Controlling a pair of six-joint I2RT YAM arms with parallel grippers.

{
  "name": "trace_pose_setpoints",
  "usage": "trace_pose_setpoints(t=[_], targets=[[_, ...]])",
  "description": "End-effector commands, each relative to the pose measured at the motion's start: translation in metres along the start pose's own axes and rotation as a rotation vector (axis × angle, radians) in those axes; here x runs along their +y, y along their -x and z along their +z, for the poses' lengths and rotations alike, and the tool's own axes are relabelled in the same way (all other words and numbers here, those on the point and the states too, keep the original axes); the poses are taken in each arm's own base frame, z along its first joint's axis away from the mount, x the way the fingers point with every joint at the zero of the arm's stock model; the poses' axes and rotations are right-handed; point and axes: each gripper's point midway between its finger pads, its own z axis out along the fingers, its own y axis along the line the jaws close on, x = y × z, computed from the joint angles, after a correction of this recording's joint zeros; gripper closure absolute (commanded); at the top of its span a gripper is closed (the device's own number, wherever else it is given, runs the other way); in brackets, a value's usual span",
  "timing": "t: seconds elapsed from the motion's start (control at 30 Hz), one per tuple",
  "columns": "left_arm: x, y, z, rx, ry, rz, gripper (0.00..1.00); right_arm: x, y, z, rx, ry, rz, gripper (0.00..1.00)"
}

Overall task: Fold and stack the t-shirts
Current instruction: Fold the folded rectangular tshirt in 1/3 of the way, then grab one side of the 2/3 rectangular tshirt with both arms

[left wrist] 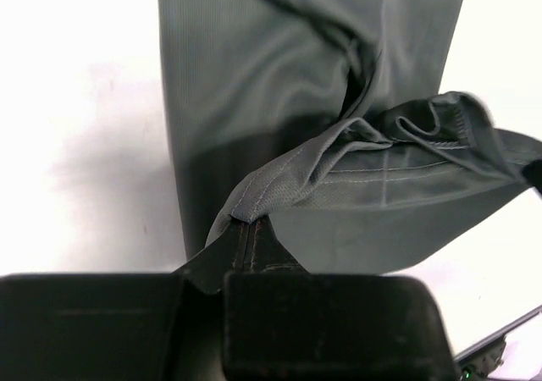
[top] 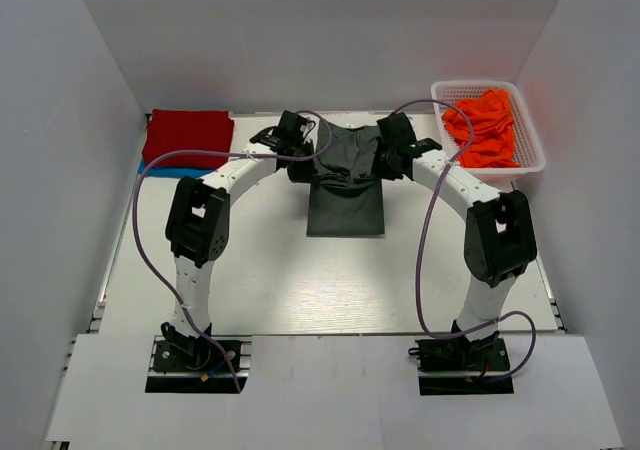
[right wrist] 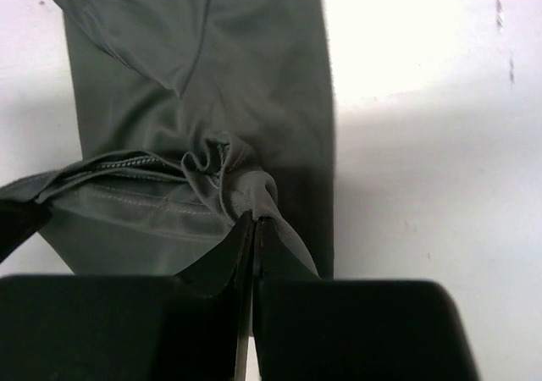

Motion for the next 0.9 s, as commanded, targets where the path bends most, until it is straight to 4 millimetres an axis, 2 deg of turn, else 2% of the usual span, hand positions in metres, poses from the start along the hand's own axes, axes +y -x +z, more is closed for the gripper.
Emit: trace_pose_setpoints(t=[0.0,0.07,0.17,0.2,0.23,0.27,0.3,0.33,0.4,0.43,0.47,0.5,0.53,0.57,0.6,0.63,0.67,0.7,0.73,0.77,0.8,0.83,0.87], targets=[[-0.012,0.036,-0.013,-0.09,-0.06,0.026,1.0,0.021,0.035,0.003,-0.09,0.134,-0.045,1.0],[-0.005,0.035,-0.003,-0.077,-0.057,0.016,1.0,0.018,0.036,0.011,-0.083,0.134,-0.043,1.0],[-0.002,0.045,0.001,-0.108,-0.067,0.013,1.0,0.008,0.041,0.024,-0.061,0.126,-0.03,1.0],[-0.001,0.041,0.008,-0.09,-0.072,0.02,1.0,0.007,0.041,0.028,-0.06,0.126,-0.039,1.0],[0.0,0.05,0.009,-0.107,-0.083,0.026,0.77,0.013,0.042,0.033,-0.049,0.16,-0.049,0.99],[-0.001,0.054,0.012,-0.118,-0.089,0.039,0.53,0.007,0.045,0.036,-0.041,0.152,-0.045,0.93],[0.001,0.058,0.014,-0.118,-0.109,0.051,0.23,0.005,0.036,0.052,-0.002,0.142,-0.046,0.91],[-0.003,0.068,0.018,-0.136,-0.117,0.077,0.01,0.011,0.054,0.049,-0.032,0.162,-0.042,0.74],[0.0,0.08,0.017,-0.138,-0.106,0.105,0.0,0.002,0.056,0.058,-0.013,0.147,-0.039,0.51],[-0.014,0.103,0.004,-0.187,-0.126,0.141,0.0,0.013,0.064,0.052,-0.014,0.212,-0.036,0.42],[-0.008,0.099,0.007,-0.157,-0.098,0.152,0.0,0.014,0.071,0.049,-0.028,0.223,-0.031,0.37],[-0.01,0.104,0.0,-0.167,-0.09,0.163,0.0,0.017,0.079,0.038,-0.05,0.241,-0.033,0.29],[-0.013,0.108,-0.007,-0.179,-0.093,0.186,0.0,0.013,0.08,0.035,-0.058,0.228,-0.027,0.1],[-0.018,0.109,-0.02,-0.189,-0.107,0.19,0.0,0.011,0.08,0.029,-0.069,0.221,-0.026,0.1],[-0.009,0.093,-0.017,-0.149,-0.09,0.181,0.0,0.012,0.083,0.018,-0.087,0.226,-0.027,0.1],[-0.009,0.085,-0.021,-0.137,-0.101,0.18,0.0,0.012,0.084,0.007,-0.097,0.232,-0.02,0.1],[-0.008,0.081,-0.026,-0.144,-0.104,0.182,0.0,0.002,0.06,0.014,-0.041,0.22,-0.014,0.1],[-0.006,0.071,-0.03,-0.129,-0.109,0.18,0.0,0.001,0.051,0.011,-0.024,0.225,-0.014,0.1],[-0.005,0.045,-0.035,-0.094,-0.099,0.188,0.0,0.003,0.054,-0.01,-0.054,0.246,-0.013,0.1],[0.005,0.041,-0.041,-0.105,-0.051,0.16,0.0,-0.011,0.014,0.0,0.029,0.233,0.002,0.1],[0.008,0.014,-0.035,-0.054,-0.064,0.143,0.0,-0.012,0.001,-0.001,0.051,0.243,0.01,0.1],[0.006,0.001,-0.038,-0.024,-0.095,0.123,0.0,-0.017,-0.012,-0.016,0.052,0.254,0.016,0.1],[0.002,-0.008,-0.051,-0.018,-0.115,0.096,0.0,-0.015,-0.022,-0.019,0.071,0.282,0.04,0.1]])
